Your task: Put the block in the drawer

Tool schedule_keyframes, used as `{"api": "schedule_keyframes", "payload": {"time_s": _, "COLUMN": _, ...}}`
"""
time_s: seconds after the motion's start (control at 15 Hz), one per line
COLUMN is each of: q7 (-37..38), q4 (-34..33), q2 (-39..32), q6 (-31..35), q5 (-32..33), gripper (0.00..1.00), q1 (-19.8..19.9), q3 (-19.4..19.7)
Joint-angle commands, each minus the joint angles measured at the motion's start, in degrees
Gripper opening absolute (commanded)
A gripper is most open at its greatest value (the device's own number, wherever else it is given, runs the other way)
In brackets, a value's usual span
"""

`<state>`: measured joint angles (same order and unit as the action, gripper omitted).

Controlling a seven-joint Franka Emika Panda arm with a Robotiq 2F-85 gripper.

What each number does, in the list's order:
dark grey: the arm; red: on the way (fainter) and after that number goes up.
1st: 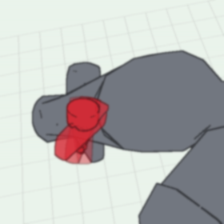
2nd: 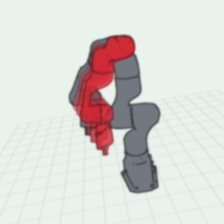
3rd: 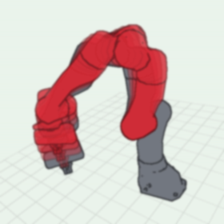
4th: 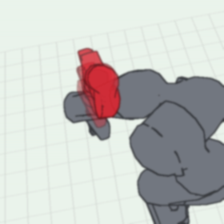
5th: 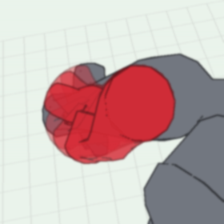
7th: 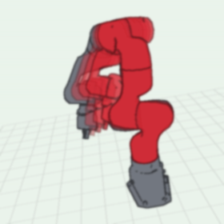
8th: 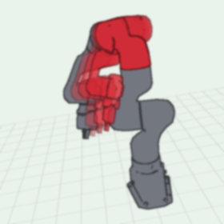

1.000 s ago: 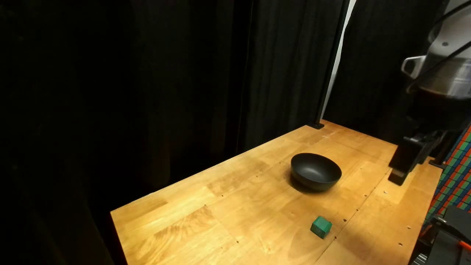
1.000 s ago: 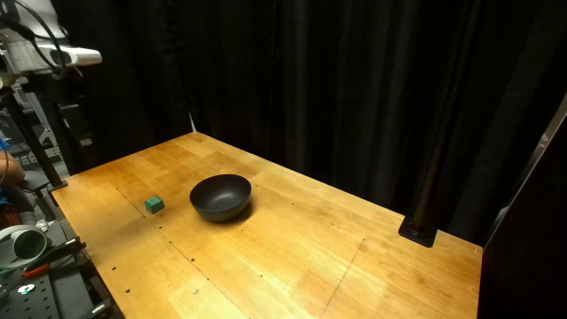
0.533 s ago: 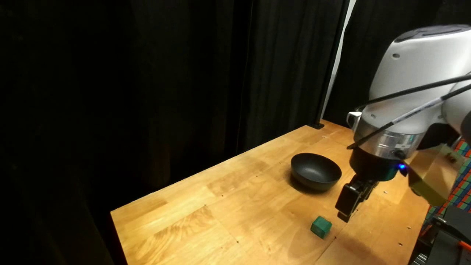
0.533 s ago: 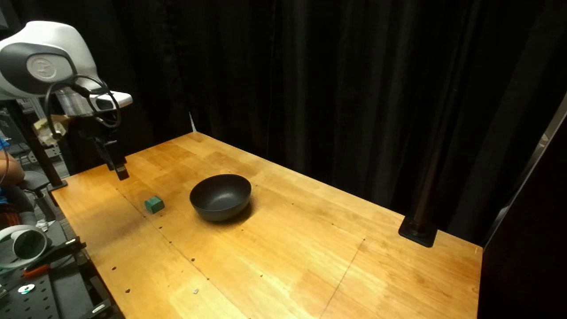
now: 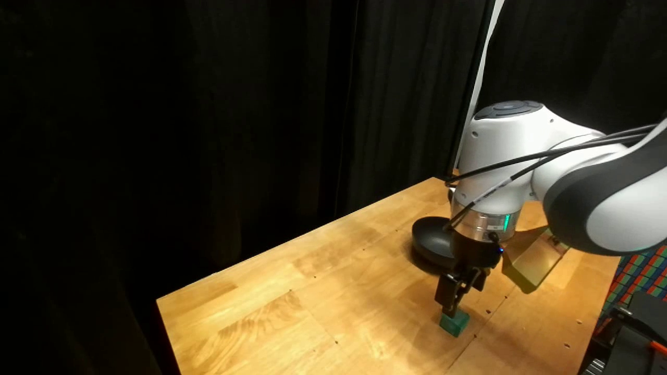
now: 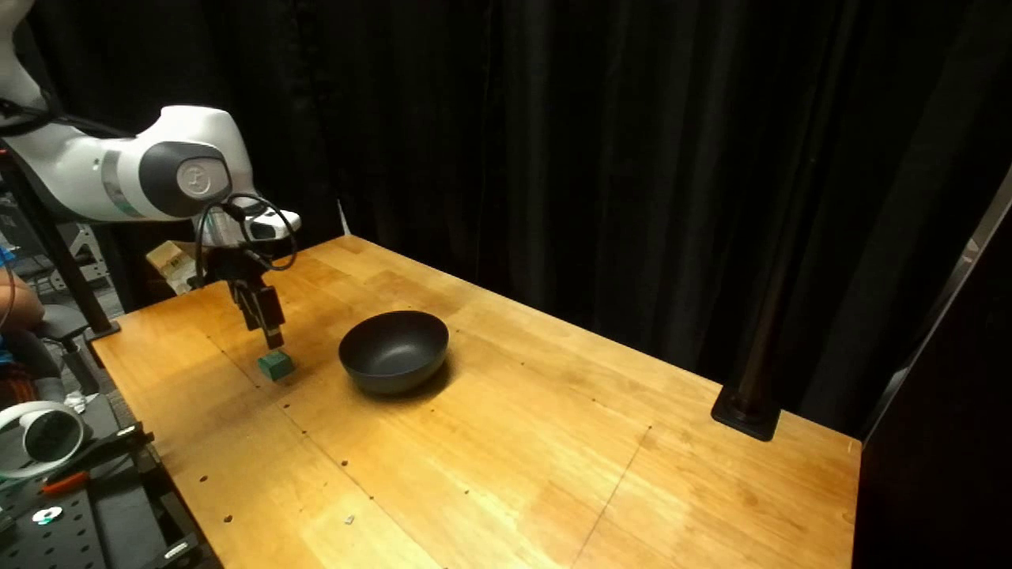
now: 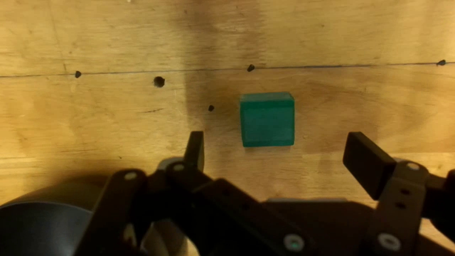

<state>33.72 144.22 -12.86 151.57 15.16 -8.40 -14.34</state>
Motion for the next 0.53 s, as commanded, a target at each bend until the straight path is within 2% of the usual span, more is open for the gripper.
{"api": "schedule_keyframes", "payload": {"time_s": 0.0, "q7": -3.4, "q4": -5.3, "q2": -6.6, "q6": 1.3, "q5": -3.4, "gripper": 1.0, "q1": -3.5, "q3": 3.8}}
{"api": "schedule_keyframes", "payload": {"time_s": 0.47, "q7": -12.6, "q4": -8.4, "q2": -12.3, "q6": 0.8, "q5": -14.1, "gripper": 1.0, "q1": -3.3, "q3": 4.5}}
